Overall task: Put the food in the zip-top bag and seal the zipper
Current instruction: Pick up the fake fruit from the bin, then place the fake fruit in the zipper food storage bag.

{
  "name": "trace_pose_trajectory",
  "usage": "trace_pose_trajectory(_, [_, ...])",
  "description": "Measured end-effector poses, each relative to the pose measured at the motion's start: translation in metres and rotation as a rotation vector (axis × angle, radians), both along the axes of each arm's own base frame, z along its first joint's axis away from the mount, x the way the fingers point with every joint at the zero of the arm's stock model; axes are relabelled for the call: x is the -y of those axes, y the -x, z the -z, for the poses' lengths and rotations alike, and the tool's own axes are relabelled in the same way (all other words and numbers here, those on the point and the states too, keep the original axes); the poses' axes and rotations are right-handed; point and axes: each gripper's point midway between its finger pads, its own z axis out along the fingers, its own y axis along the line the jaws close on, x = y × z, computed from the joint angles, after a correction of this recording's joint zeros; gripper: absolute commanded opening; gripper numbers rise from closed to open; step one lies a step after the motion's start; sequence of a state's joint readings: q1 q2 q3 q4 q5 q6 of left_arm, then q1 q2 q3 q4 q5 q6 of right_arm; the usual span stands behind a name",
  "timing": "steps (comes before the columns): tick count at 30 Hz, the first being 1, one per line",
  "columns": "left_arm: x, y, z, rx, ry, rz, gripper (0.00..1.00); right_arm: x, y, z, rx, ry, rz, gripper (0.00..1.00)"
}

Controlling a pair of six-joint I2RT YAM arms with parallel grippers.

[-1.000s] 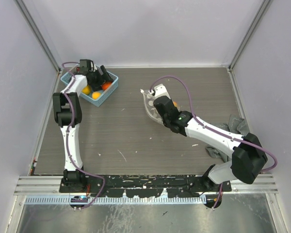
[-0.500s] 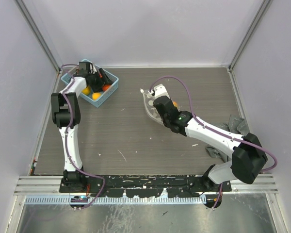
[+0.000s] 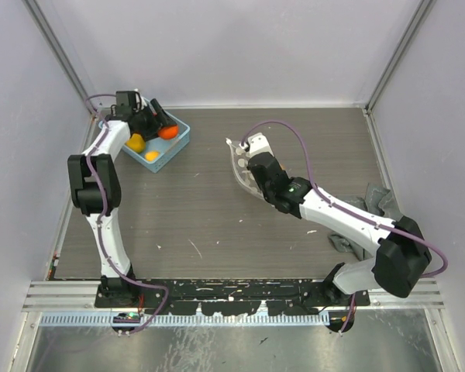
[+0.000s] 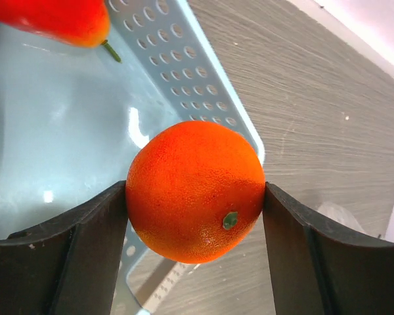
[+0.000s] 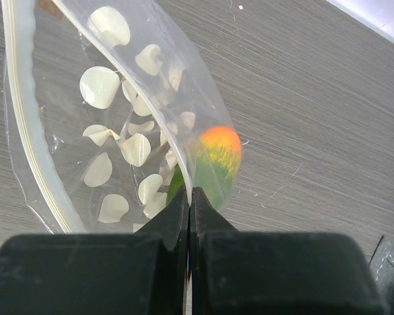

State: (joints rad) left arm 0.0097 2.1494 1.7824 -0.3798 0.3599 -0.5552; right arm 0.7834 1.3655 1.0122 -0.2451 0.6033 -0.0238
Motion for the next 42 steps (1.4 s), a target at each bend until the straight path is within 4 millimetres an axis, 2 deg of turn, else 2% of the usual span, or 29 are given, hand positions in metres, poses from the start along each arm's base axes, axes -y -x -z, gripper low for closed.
trace_pose_trajectory(3, [-0.001, 0.006, -0.018, 0.027, 0.013, -0.013, 0.36, 0.0, 0.001, 0.001, -0.006, 0.001, -0.005, 0.0])
trace_pose_trajectory(6, [0.0, 0.02, -0.03, 0.037, 0.039, -0.03, 0.36, -0.001, 0.002, 0.002, -0.013, 0.0, -0.012, 0.0])
trace_pose_trajectory(15, [0.011, 0.074, -0.048, 0.024, 0.138, -0.053, 0.35, -0.006, 0.003, 0.004, -0.026, -0.015, -0.037, 0.0])
trace_pose_trajectory(23, [0.028, 0.126, -0.079, 0.074, 0.188, -0.023, 0.35, -0.014, 0.006, 0.006, -0.043, -0.052, -0.06, 0.0])
trace_pose_trajectory(25, [0.039, 0.14, -0.086, 0.091, 0.193, 0.002, 0.35, -0.016, 0.005, 0.005, -0.043, -0.063, -0.064, 0.0])
trace_pose_trajectory(28, [0.066, 0.162, -0.096, 0.112, 0.199, 0.075, 0.35, -0.019, 0.005, 0.003, -0.042, -0.08, -0.069, 0.0])
trace_pose_trajectory(33, [0.109, 0.2, -0.098, 0.113, 0.209, 0.194, 0.35, -0.024, 0.005, 0.001, -0.04, -0.109, -0.074, 0.0])
trace_pose_trajectory(37, [0.132, 0.221, -0.099, 0.114, 0.21, 0.258, 0.36, -0.027, 0.005, 0.001, -0.046, -0.125, -0.081, 0.0])
trace_pose_trajectory(42, [0.153, 0.248, -0.114, 0.151, 0.218, 0.315, 0.35, -0.03, 0.007, 0.002, -0.056, -0.148, -0.088, 0.0])
